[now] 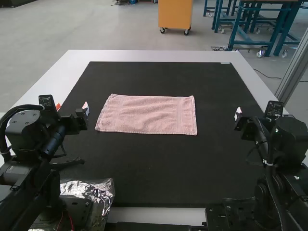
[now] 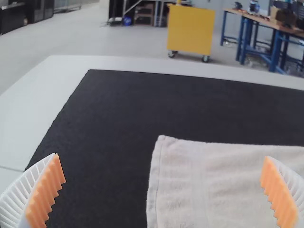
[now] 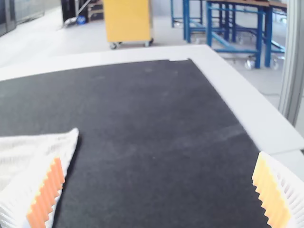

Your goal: Fold the towel.

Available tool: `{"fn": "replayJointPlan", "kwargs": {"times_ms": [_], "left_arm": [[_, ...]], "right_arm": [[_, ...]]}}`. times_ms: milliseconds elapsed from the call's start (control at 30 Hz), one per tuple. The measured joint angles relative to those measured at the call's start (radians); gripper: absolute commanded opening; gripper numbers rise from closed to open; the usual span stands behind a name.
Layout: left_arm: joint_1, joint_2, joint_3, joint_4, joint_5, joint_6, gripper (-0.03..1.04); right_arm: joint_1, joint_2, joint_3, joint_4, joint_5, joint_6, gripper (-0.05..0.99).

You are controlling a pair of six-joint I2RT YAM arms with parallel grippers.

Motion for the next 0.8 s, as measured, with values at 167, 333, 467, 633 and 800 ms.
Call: {"fn": "replayJointPlan", "kwargs": {"times_ms": [167, 333, 467, 633, 800], "left_arm": [[0.000, 0.000, 0.000, 0.000, 0.000, 0.000, 0.97], [0.000, 0.000, 0.000, 0.000, 0.000, 0.000, 0.97], [0.000, 0.000, 0.000, 0.000, 0.000, 0.000, 0.97], [0.000, 0.000, 0.000, 0.000, 0.000, 0.000, 0.97], [0.000, 0.000, 0.000, 0.000, 0.000, 0.000, 0.97]], "right_arm": [[0.000, 0.000, 0.000, 0.000, 0.000, 0.000, 0.92], [0.000, 0.000, 0.000, 0.000, 0.000, 0.000, 0.92], [0.000, 0.000, 0.000, 0.000, 0.000, 0.000, 0.92], [0.000, 0.000, 0.000, 0.000, 0.000, 0.000, 0.92], [0.000, 0.000, 0.000, -0.001, -0.010, 0.000, 0.92]]}}
